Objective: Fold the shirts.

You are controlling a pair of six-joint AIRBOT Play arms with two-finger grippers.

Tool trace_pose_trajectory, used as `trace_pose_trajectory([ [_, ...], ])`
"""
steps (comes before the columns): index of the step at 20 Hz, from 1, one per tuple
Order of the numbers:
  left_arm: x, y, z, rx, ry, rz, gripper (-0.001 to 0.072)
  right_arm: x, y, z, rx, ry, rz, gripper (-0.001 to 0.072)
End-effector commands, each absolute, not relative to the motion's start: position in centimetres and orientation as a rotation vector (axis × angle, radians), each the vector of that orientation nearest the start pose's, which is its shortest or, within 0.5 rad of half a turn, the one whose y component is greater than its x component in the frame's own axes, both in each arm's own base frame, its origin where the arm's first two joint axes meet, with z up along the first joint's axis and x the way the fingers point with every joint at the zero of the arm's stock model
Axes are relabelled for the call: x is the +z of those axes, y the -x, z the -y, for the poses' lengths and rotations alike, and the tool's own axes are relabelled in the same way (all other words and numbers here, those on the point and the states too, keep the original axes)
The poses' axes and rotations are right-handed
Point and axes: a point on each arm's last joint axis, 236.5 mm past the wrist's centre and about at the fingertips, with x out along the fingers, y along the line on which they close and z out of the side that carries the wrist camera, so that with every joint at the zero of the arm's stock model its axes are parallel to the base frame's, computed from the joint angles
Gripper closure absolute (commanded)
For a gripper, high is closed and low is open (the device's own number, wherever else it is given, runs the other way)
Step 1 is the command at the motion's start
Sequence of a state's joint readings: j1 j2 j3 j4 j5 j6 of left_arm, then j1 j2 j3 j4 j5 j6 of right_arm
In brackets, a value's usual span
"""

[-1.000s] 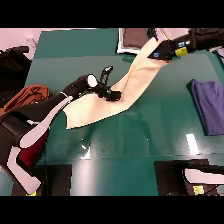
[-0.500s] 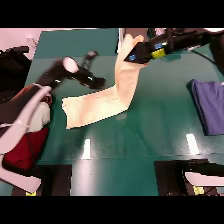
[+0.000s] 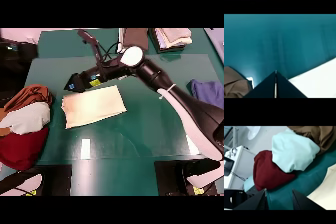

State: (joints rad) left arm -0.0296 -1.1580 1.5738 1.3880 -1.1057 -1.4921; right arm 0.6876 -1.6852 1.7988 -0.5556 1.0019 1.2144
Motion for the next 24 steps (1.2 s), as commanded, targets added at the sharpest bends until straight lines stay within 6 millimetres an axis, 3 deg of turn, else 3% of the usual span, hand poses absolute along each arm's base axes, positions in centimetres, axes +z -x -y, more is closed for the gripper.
trace_pose_trajectory([
  [1,26.1,-42.4,4.4,-0.164,0.034,-0.640,0.0687,17.1,-34.1,-47.5,1.266,-0.221,-0.835,0.0344],
  [3,25.9,-42.5,6.6,-0.214,0.020,-0.632,0.0687,15.1,-36.8,-42.3,1.124,-0.148,-0.892,0.0344],
  [6,25.4,-42.4,10.1,-0.291,-0.005,-0.640,0.0686,9.4,-39.8,-31.7,0.858,-0.126,-1.067,0.0343],
  [7,25.2,-42.3,10.9,-0.309,-0.011,-0.645,0.0686,7.4,-40.3,-28.4,0.788,-0.141,-1.121,0.0312],
  [8,25.0,-42.2,11.7,-0.327,-0.017,-0.649,0.0686,5.3,-40.7,-25.5,0.727,-0.182,-1.177,0.0165],
  [9,24.9,-42.1,12.4,-0.341,-0.022,-0.651,0.0686,3.5,-40.9,-23.4,0.682,-0.232,-1.229,0.0108],
  [10,24.8,-42.1,13.0,-0.354,-0.026,-0.652,0.0686,1.6,-41.0,-21.9,0.650,-0.294,-1.281,0.0108],
  [12,24.6,-42.2,13.8,-0.370,-0.031,-0.649,0.0686,-1.8,-40.8,-21.2,0.630,-0.406,-1.374,0.0115],
  [14,24.9,-42.3,14.0,-0.373,-0.027,-0.635,0.0686,-4.7,-40.5,-22.1,0.634,-0.462,-1.448,0.0116],
  [18,24.9,-42.3,13.9,-0.373,-0.027,-0.637,0.0686,-7.7,-39.8,-27.4,0.725,-0.575,-1.494,0.0116],
  [21,24.9,-42.2,14.1,-0.377,-0.023,-0.637,0.0686,-8.2,-39.8,-31.4,0.803,-0.542,-1.499,0.0129],
  [22,24.9,-42.2,14.3,-0.383,-0.015,-0.638,0.0686,-7.9,-40.0,-32.5,0.827,-0.520,-1.485,0.0199],
  [24,25.0,-42.0,14.8,-0.401,0.005,-0.639,0.0687,-7.2,-41.1,-34.7,0.872,-0.473,-1.425,0.0478],
])
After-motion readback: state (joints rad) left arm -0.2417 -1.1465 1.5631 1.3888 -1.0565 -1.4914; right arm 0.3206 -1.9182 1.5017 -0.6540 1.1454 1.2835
